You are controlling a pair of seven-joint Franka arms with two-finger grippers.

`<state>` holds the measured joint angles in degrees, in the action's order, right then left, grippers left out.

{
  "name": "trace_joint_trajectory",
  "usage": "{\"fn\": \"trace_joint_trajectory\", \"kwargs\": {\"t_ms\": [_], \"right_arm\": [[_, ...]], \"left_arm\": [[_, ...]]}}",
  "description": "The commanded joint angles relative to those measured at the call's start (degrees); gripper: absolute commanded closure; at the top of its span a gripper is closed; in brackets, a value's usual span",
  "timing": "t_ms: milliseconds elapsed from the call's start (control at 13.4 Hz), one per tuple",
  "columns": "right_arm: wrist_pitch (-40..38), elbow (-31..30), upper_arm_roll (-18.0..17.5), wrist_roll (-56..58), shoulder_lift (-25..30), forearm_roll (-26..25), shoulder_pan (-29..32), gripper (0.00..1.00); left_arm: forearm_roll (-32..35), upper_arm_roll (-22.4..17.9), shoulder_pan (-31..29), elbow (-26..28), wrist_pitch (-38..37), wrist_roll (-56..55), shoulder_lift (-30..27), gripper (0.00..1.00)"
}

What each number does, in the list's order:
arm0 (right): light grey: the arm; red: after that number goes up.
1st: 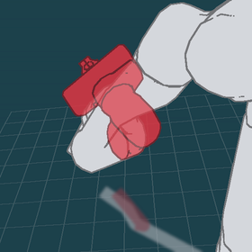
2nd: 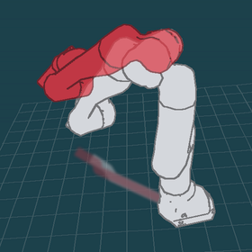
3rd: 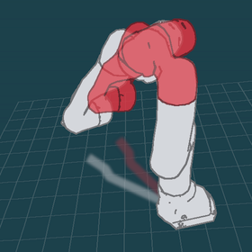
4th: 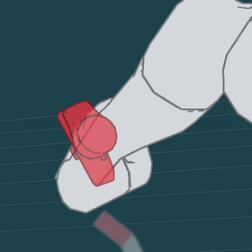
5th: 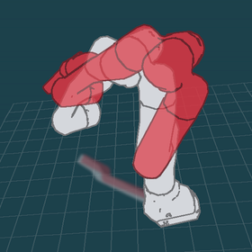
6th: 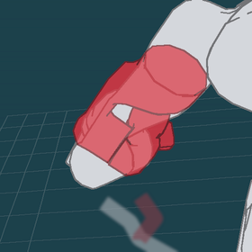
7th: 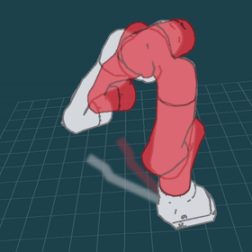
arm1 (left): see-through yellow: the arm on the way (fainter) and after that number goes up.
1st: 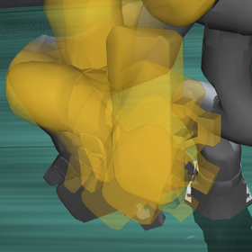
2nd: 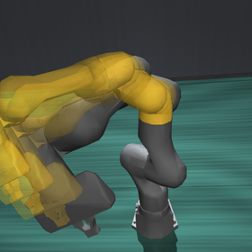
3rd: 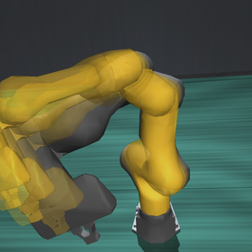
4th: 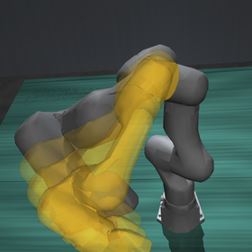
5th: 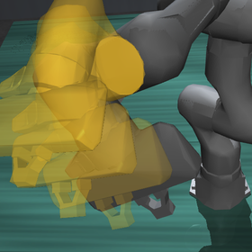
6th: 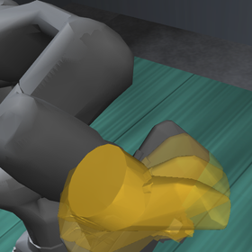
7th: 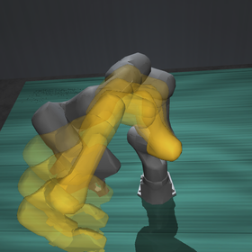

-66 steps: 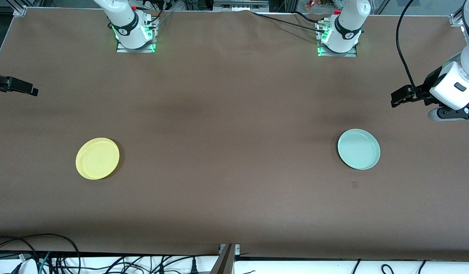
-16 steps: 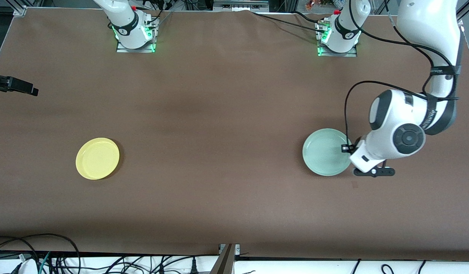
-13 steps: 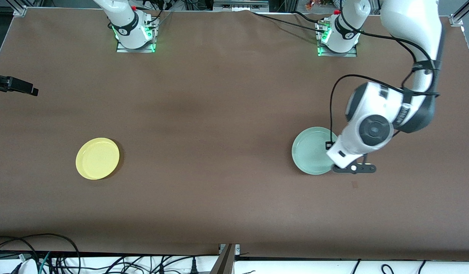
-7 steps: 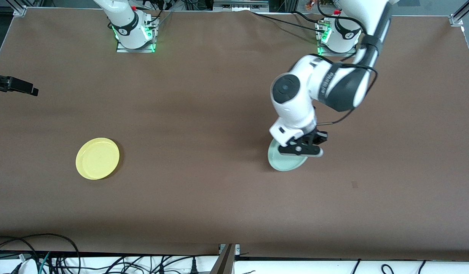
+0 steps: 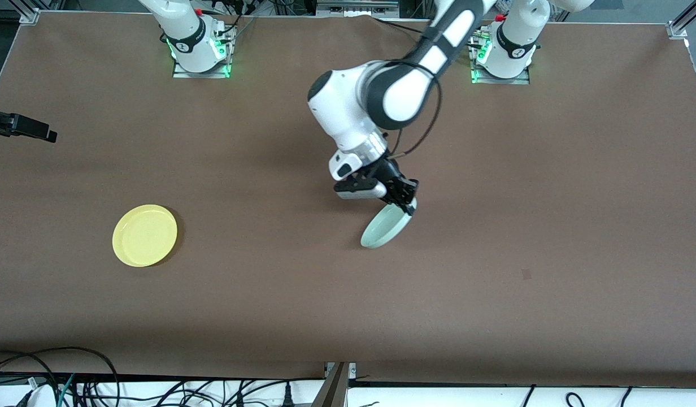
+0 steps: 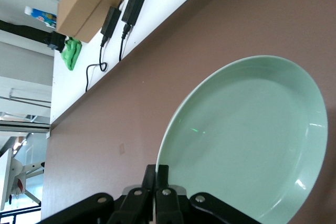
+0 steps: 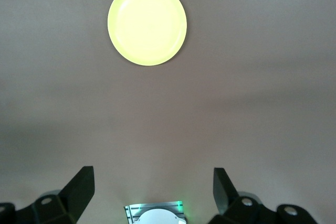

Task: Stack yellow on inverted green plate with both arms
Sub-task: 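Flip the green plate over and set it upside down mid-table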

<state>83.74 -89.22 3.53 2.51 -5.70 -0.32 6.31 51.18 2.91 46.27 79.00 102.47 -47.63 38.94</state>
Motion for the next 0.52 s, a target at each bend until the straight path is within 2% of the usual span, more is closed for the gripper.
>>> {"fn": "trace_joint_trajectory", "kwargs": {"t_ms": [0, 224, 447], "right_arm": [[-1.03, 0.63, -0.1, -0.58, 0.16, -0.12, 0.01, 0.0], [-1.03, 0.63, -0.1, -0.58, 0.16, -0.12, 0.01, 0.0], [-1.03, 0.63, -0.1, -0.58, 0.16, -0.12, 0.01, 0.0]], "left_arm": [[9.85, -1.15, 5.03, -3.06, -1.65, -7.2, 5.26, 1.0], [17.97, -1.24, 7.6, -3.06, -1.74, -9.93, 9.04, 1.0], [19.92, -1.42, 9.88, -2.97, -2.62, -10.73, 10.37, 1.0]]}}
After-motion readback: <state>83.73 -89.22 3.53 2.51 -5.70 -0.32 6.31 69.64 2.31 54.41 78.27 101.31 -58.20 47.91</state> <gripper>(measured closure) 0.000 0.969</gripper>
